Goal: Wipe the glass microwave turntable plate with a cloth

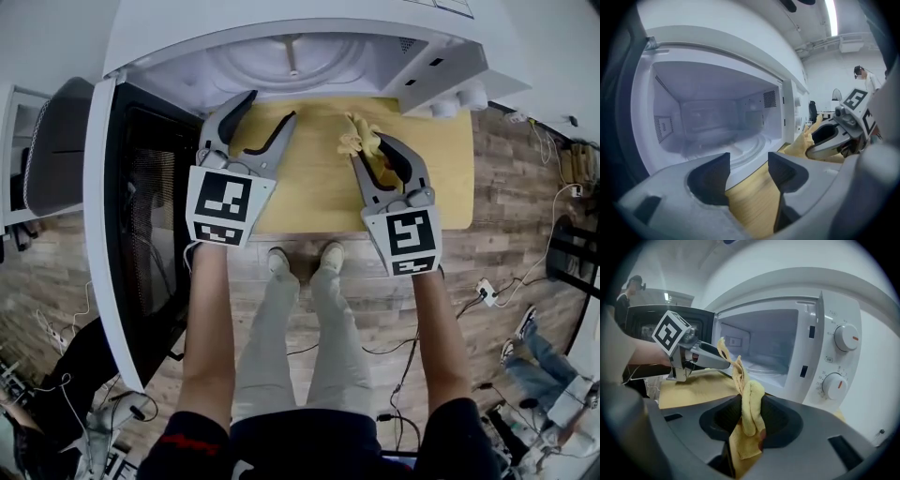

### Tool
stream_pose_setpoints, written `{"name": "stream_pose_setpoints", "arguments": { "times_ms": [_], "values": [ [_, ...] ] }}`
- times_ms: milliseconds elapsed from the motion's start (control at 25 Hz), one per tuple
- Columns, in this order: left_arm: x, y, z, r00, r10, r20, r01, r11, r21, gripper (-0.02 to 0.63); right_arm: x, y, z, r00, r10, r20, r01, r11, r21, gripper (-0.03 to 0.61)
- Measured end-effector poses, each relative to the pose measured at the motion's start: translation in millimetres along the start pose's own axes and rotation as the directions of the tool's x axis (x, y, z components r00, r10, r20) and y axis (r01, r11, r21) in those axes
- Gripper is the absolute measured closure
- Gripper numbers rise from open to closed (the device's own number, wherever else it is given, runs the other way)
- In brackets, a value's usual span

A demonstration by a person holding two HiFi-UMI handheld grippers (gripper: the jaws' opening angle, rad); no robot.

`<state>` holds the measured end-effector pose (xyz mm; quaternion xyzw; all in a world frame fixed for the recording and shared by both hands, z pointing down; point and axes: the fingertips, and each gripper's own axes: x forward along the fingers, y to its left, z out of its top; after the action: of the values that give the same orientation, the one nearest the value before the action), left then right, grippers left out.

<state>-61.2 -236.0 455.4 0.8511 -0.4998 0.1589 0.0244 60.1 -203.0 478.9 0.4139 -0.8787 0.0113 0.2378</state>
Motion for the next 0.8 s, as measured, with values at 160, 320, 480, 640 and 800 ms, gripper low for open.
{"name": "stream_pose_setpoints", "arguments": {
  "times_ms": [160, 320, 480, 640, 800],
  "values": [
    [11.4, 1.2, 4.8, 1.000, -0.007, 0.004, 0.006, 0.998, 0.067, 0.308, 5.7, -3.1, -0.2, 1.000, 0.008, 0.013, -0.008, 1.000, 0.000, 0.448],
    [19.8, 5.2, 5.9, 1.000, 0.004, 0.007, -0.005, 0.996, 0.094, 0.264, 9.8, -7.9, 2.7, 0.999, -0.004, 0.037, 0.003, 1.000, 0.016, 0.448],
    [24.5, 6.0, 4.5, 1.000, 0.022, 0.006, -0.022, 0.992, 0.127, 0.256, 12.4, -10.0, 6.8, 0.998, -0.007, 0.057, 0.008, 1.000, -0.002, 0.448],
    [28.4, 6.7, 0.0, 0.999, 0.032, 0.003, -0.032, 0.990, 0.139, 0.255, 17.4, -13.8, 14.0, 0.996, -0.010, 0.085, 0.010, 1.000, 0.007, 0.448],
    [30.5, 7.2, -7.0, 0.999, 0.048, 0.006, -0.048, 0.989, 0.142, 0.255, 21.3, -16.9, 17.4, 0.995, -0.005, 0.104, 0.004, 1.000, 0.007, 0.448]
  ]
}}
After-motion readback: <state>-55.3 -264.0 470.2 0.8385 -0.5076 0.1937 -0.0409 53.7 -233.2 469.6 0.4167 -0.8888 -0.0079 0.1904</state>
